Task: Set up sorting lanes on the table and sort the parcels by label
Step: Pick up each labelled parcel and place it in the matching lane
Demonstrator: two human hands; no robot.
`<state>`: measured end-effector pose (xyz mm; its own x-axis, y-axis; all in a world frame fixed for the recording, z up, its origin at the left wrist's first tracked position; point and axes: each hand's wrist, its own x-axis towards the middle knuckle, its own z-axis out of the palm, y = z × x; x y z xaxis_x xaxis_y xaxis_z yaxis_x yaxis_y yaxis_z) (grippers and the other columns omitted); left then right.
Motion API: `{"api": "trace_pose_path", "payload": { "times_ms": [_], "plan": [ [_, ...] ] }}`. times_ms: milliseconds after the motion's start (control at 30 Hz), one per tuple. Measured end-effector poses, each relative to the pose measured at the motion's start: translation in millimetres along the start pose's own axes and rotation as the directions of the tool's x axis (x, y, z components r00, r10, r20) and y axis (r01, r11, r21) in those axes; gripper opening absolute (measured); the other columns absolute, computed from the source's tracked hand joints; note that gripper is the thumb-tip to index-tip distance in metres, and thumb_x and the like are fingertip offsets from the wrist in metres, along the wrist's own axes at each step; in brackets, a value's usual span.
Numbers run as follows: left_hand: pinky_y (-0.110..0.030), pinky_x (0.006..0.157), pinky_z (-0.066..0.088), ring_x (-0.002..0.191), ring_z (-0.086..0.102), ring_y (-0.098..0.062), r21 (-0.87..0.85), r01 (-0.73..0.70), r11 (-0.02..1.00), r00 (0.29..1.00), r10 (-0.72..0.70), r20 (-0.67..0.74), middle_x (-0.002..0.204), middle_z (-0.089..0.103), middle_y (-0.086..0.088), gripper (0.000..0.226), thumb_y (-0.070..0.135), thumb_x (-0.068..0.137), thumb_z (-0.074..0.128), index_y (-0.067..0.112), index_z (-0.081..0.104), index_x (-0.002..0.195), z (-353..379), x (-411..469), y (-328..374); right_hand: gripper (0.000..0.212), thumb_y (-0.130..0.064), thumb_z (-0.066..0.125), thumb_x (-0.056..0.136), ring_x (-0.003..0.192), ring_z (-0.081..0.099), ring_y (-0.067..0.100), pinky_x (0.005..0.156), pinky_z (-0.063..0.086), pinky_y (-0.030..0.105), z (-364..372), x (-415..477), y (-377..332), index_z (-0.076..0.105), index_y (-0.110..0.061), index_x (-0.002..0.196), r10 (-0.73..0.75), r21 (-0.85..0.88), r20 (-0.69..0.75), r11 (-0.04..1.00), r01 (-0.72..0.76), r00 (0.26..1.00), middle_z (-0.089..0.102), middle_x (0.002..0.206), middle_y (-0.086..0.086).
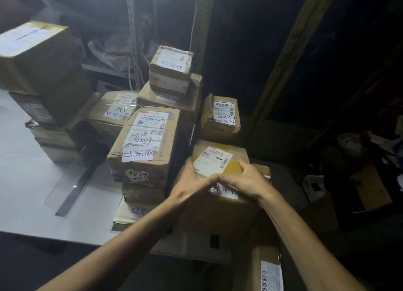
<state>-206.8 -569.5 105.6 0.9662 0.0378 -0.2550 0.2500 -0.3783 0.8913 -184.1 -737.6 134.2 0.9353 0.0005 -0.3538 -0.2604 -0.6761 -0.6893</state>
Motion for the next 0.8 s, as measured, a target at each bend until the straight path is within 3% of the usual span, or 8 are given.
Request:
{"api": "trace_pose_path", "payload": {
  "times_ms": [100,167,267,367,467,533,633,800],
  "plan": [
    [-0.009,0.075,0.044,0.104,0.058,-0.008,-0.066,0.074,0.995,0.997,-0.074,-0.002,0.115,0.061,0.012,0.051,0.037,0.077,0.078,0.026,0.049,0.117,3,6,-13,0.074,-0.050,0.079,0.079,0.126,0.053,0.022,0.100,0.041,0.030,13,3,-5,0.048,-0.028,0.142,0.012,-0.046,0.035,0.999,-0.010,0.999,0.056,0.126,-0.011],
    [-0.010,0.070,0.045,0.090,0.059,-0.007,-0.068,0.152,0.986,0.988,-0.150,0.029,0.104,0.059,0.010,0.033,0.030,0.085,0.075,0.033,0.051,0.107,5,11,-44,0.072,-0.060,0.078,0.074,0.127,0.054,0.024,0.107,0.043,0.041,30,8,-1,0.051,-0.037,0.137,0.024,-0.077,0.040,0.997,-0.021,0.999,0.061,0.133,-0.009],
    [-0.028,0.091,0.054,0.094,0.062,0.007,0.014,0.209,0.978,0.974,-0.210,0.089,0.120,0.065,0.015,0.052,0.060,0.065,0.081,0.044,0.058,0.109,16,33,-105,0.080,-0.064,0.077,0.072,0.133,0.048,0.027,0.111,0.040,0.044,50,14,9,0.047,-0.041,0.142,0.024,-0.078,0.032,0.997,-0.022,0.999,0.059,0.138,-0.007],
    [-0.019,0.098,0.040,0.115,0.055,-0.005,0.034,0.065,0.997,0.997,-0.067,0.046,0.126,0.057,0.010,0.053,0.039,0.080,0.074,0.035,0.049,0.126,18,15,-78,0.078,-0.055,0.078,0.078,0.139,0.039,0.030,0.113,0.035,0.039,57,15,17,0.045,-0.037,0.146,0.036,-0.108,0.033,0.994,-0.032,0.999,0.054,0.144,-0.001],
    [-0.021,0.103,0.031,0.139,0.036,-0.023,0.232,-0.095,0.968,0.991,0.071,0.111,0.153,0.027,-0.010,0.082,0.030,0.088,0.062,0.021,0.015,0.154,30,6,-61,0.084,-0.050,0.075,0.083,0.141,0.036,0.036,0.118,0.030,0.041,61,18,25,0.033,-0.035,0.154,0.079,-0.248,0.100,0.967,-0.052,0.992,0.033,0.155,0.010],
    [-0.030,0.115,0.019,0.149,0.012,-0.031,0.374,-0.185,0.909,0.966,0.097,0.242,0.162,-0.002,-0.012,0.088,0.037,0.089,0.057,0.027,0.000,0.156,39,0,-72,0.085,-0.047,0.072,0.086,0.144,0.029,0.043,0.119,0.027,0.045,68,18,33,0.025,-0.035,0.157,0.122,-0.388,0.196,0.921,-0.038,0.973,0.014,0.160,0.015],
    [-0.052,0.121,0.002,0.143,-0.025,-0.042,0.609,-0.300,0.734,0.920,0.055,0.387,0.148,-0.036,-0.009,0.106,0.067,0.077,0.056,0.035,-0.010,0.153,48,-2,-93,0.091,-0.038,0.071,0.090,0.149,0.002,0.049,0.121,0.017,0.052,81,15,44,0.011,-0.039,0.159,0.156,-0.527,0.223,0.850,-0.016,0.962,-0.009,0.165,0.016],
    [-0.053,0.116,0.017,0.144,-0.012,-0.050,0.787,-0.349,0.509,0.930,0.082,0.359,0.159,-0.020,-0.023,0.111,0.057,0.080,0.065,0.033,-0.014,0.153,47,-3,-99,0.097,-0.042,0.069,0.090,0.153,-0.015,0.039,0.125,-0.004,0.048,86,22,48,0.002,-0.038,0.160,0.064,-0.610,0.241,0.786,0.099,0.968,-0.013,0.167,0.012]
  ]
}}
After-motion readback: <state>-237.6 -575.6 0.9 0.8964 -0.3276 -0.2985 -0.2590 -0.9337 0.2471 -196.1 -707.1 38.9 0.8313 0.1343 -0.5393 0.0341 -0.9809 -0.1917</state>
